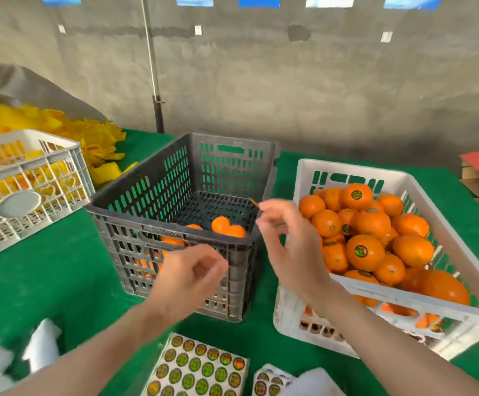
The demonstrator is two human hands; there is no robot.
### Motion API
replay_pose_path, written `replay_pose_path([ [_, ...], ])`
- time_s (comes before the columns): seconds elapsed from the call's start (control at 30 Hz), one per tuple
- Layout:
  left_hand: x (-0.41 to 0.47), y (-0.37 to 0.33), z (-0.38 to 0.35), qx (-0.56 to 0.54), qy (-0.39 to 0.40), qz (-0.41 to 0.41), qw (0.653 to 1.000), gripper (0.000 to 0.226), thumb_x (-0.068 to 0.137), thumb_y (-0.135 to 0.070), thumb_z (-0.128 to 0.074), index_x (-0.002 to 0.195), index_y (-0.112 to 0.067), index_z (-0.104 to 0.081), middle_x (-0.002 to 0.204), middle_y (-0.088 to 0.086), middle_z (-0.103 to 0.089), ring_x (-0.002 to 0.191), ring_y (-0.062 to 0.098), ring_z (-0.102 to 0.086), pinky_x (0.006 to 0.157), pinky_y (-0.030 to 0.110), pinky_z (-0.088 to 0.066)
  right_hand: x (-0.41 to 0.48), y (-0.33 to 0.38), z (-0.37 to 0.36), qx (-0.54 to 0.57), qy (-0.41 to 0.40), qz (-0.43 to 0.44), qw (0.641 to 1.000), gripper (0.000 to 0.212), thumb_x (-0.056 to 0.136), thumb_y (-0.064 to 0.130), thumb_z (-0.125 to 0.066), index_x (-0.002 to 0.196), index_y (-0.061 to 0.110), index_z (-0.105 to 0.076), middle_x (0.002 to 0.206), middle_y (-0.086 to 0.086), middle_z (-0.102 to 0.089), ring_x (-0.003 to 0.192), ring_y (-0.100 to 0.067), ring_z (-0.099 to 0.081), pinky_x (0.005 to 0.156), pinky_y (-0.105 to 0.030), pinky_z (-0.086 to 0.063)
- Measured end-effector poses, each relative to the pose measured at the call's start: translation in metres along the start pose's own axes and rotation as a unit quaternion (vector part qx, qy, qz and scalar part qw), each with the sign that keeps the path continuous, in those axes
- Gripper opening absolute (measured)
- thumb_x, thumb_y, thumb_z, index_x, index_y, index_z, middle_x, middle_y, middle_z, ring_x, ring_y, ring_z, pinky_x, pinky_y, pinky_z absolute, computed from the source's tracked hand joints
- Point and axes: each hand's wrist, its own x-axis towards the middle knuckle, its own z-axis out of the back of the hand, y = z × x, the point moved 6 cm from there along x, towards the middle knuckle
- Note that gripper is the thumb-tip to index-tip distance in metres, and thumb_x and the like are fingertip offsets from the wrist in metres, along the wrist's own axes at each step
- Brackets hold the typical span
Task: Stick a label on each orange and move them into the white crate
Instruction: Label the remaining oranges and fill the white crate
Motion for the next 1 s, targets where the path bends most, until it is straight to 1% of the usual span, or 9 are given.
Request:
replay_pose_path([
  [0.1, 0.042, 0.019, 0.063, -0.001, -0.093, 0.003, 0.996, 0.017, 0.089, -0.008, -0.058, 0.077, -0.018, -0.066, 0.064, -0.004, -0.064, 0.053, 0.008, -0.055, 0.05, 0.018, -0.043, 0.051, -0.012, -0.044, -0.066, 0.057, 0.003, 0.996, 0.029, 0.094, 0.007, -0.052, 0.123, 0.01, -0.051, 0.087, 0.0, -0.061, 0.083, -0.013, -0.057, 0.074, -0.033, -0.049],
  [0.17, 0.083, 0.044, 0.084, 0.067, -0.085, 0.033, 0.994, 0.012, 0.09, -0.007, -0.059, 0.086, -0.015, -0.067, 0.072, -0.001, -0.065, 0.06, 0.008, -0.057, 0.056, 0.017, -0.042, 0.08, -0.02, -0.076, -0.116, 0.102, 0.02, 0.988, 0.039, 0.093, 0.007, -0.053, 0.131, 0.012, -0.045, 0.092, -0.005, -0.061, 0.085, -0.021, -0.057, 0.072, -0.043, -0.048],
  [0.3, 0.16, 0.104, 0.072, 0.263, 0.141, 0.068, 0.952, 0.02, 0.087, -0.008, -0.061, 0.105, -0.013, -0.069, 0.1, 0.003, -0.07, 0.098, 0.018, -0.064, 0.08, 0.019, -0.042, 0.099, -0.043, -0.124, -0.169, 0.173, 0.012, 0.97, 0.051, 0.094, 0.009, -0.05, 0.141, 0.022, -0.034, 0.091, -0.002, -0.054, 0.078, -0.024, -0.054, 0.062, -0.043, -0.047],
  [0.47, 0.187, 0.18, 0.006, 0.408, 0.488, 0.094, 0.766, 0.054, 0.082, -0.019, -0.074, 0.131, -0.011, -0.052, 0.126, 0.01, -0.058, 0.112, 0.03, -0.056, 0.092, 0.034, -0.047, 0.093, -0.083, -0.139, -0.182, 0.188, -0.065, 0.963, 0.055, 0.092, 0.001, -0.041, 0.138, 0.031, -0.032, 0.08, 0.011, -0.048, 0.07, -0.01, -0.046, 0.058, -0.034, -0.044],
  [0.53, 0.188, 0.208, -0.017, 0.439, 0.558, 0.112, 0.695, 0.057, 0.081, -0.017, -0.074, 0.131, -0.003, -0.051, 0.129, 0.016, -0.057, 0.114, 0.036, -0.055, 0.097, 0.041, -0.047, 0.097, -0.092, -0.137, -0.196, 0.174, -0.096, 0.96, 0.054, 0.092, 0.002, -0.04, 0.135, 0.033, -0.03, 0.077, 0.014, -0.047, 0.069, -0.008, -0.048, 0.058, -0.032, -0.045],
  [0.67, 0.17, 0.253, -0.048, 0.484, 0.611, 0.117, 0.615, 0.075, 0.086, -0.02, -0.068, 0.148, -0.01, -0.027, 0.138, 0.02, -0.047, 0.123, 0.038, -0.049, 0.103, 0.044, -0.042, 0.097, -0.095, -0.134, -0.195, 0.164, -0.127, 0.959, 0.053, 0.094, 0.01, -0.045, 0.135, 0.038, -0.025, 0.081, 0.021, -0.044, 0.074, -0.004, -0.051, 0.064, -0.031, -0.049],
  [0.8, 0.156, 0.271, -0.062, 0.485, 0.616, 0.114, 0.61, 0.07, 0.089, -0.026, -0.064, 0.149, -0.021, -0.028, 0.151, 0.009, -0.032, 0.131, 0.033, -0.042, 0.106, 0.041, -0.04, 0.099, -0.094, -0.126, -0.202, 0.128, -0.137, 0.961, 0.056, 0.095, 0.012, -0.049, 0.14, 0.036, -0.026, 0.081, 0.013, -0.052, 0.074, -0.009, -0.055, 0.064, -0.03, -0.052],
  [0.9, 0.167, 0.254, -0.058, 0.507, 0.607, 0.073, 0.608, 0.091, 0.077, -0.021, -0.078, 0.15, -0.027, -0.024, 0.153, 0.01, -0.025, 0.13, 0.037, -0.042, 0.099, 0.041, -0.045, 0.099, -0.093, -0.12, -0.192, 0.084, -0.146, 0.967, 0.054, 0.094, 0.009, -0.048, 0.139, 0.034, -0.031, 0.078, 0.008, -0.055, 0.073, -0.012, -0.057, 0.061, -0.03, -0.051],
  [1.0, 0.193, 0.214, -0.029, 0.369, 0.554, 0.111, 0.738, 0.088, 0.073, -0.02, -0.08, 0.146, -0.024, -0.031, 0.146, 0.011, -0.033, 0.112, 0.031, -0.054, 0.076, 0.032, -0.055, 0.102, -0.093, -0.115, -0.168, 0.049, -0.154, 0.973, 0.033, 0.095, 0.015, -0.049, 0.124, 0.03, -0.045, 0.092, 0.019, -0.049, 0.085, -0.004, -0.053, 0.069, -0.017, -0.045],
])
